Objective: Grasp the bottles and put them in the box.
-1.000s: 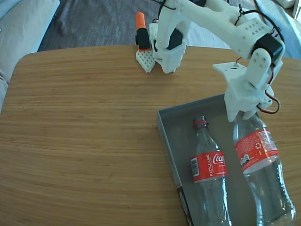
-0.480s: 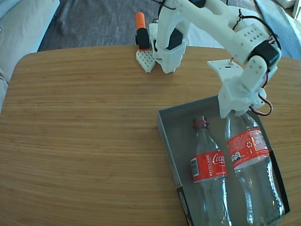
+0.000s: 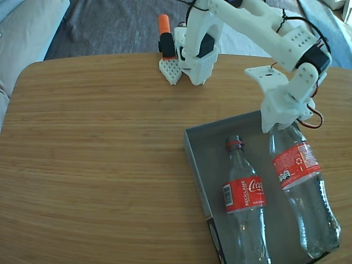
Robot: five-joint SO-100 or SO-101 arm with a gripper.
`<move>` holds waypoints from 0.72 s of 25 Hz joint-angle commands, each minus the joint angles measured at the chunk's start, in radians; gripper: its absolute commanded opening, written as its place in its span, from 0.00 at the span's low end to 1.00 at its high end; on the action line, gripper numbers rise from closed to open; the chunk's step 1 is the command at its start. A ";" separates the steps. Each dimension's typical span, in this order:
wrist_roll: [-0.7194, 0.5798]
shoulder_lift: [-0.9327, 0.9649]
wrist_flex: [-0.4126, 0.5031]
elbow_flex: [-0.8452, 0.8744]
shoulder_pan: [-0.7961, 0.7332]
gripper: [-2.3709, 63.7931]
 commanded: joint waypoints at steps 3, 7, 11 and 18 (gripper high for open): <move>0.008 0.017 -0.032 0.015 -0.029 0.03; 0.008 0.017 -0.094 0.041 -0.029 0.03; 0.008 0.015 -0.101 0.046 -0.032 0.03; 0.044 0.015 -0.095 0.048 -0.025 0.20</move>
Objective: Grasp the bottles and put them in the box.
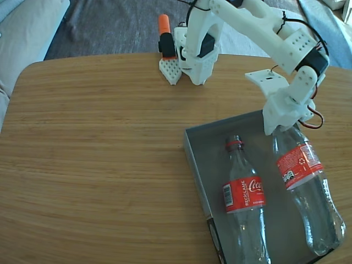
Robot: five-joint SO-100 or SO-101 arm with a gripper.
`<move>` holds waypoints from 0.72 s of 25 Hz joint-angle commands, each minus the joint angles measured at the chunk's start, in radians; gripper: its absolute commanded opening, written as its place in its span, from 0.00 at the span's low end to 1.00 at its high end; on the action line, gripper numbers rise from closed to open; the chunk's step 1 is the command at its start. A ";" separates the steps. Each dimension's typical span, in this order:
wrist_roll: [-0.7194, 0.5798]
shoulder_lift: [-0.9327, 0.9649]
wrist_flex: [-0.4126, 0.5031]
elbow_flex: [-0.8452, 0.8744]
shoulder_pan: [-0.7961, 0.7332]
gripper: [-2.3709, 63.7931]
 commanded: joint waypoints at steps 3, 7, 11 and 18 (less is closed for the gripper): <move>0.101 0.015 0.002 -0.009 0.003 0.41; 0.127 0.017 0.002 -0.009 0.005 0.43; 0.127 0.017 0.000 -0.026 0.034 0.43; 0.127 0.034 0.003 -0.081 0.164 0.39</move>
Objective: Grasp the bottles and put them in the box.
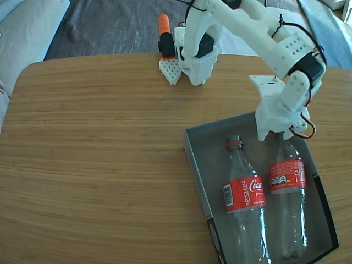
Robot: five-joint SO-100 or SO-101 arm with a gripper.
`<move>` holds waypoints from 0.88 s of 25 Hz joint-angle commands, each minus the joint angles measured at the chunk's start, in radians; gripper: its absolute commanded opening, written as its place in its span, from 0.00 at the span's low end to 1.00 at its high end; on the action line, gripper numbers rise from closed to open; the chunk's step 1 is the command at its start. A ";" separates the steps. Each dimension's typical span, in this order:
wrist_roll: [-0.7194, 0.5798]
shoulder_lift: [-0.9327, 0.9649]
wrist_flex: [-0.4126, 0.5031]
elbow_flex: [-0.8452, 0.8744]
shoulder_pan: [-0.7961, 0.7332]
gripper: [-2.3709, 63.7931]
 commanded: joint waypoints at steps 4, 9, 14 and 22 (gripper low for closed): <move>0.002 0.035 0.018 -0.163 0.170 0.29; 0.000 0.035 0.086 -0.264 0.295 0.10; 0.003 0.035 0.103 -0.311 0.410 0.08; 0.236 0.037 0.100 -0.321 0.588 0.08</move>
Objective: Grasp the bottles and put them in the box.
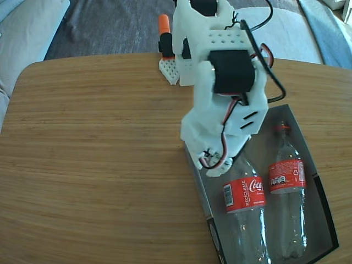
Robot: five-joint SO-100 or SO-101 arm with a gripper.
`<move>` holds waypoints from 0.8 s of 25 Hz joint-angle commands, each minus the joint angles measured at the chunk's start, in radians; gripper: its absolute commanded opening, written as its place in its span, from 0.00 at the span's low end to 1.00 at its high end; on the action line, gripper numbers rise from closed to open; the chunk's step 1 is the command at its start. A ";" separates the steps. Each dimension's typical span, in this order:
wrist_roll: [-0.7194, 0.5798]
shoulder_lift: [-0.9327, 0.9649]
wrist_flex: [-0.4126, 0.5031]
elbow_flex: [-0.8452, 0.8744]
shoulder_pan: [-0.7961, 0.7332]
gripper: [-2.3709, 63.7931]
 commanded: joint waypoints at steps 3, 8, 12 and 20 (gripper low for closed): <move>0.150 0.061 -0.017 -0.067 0.061 0.08; 0.348 0.141 -0.127 -0.052 0.133 0.08; 0.437 0.166 -0.126 -0.052 0.196 0.08; 0.609 0.219 -0.118 -0.051 0.370 0.08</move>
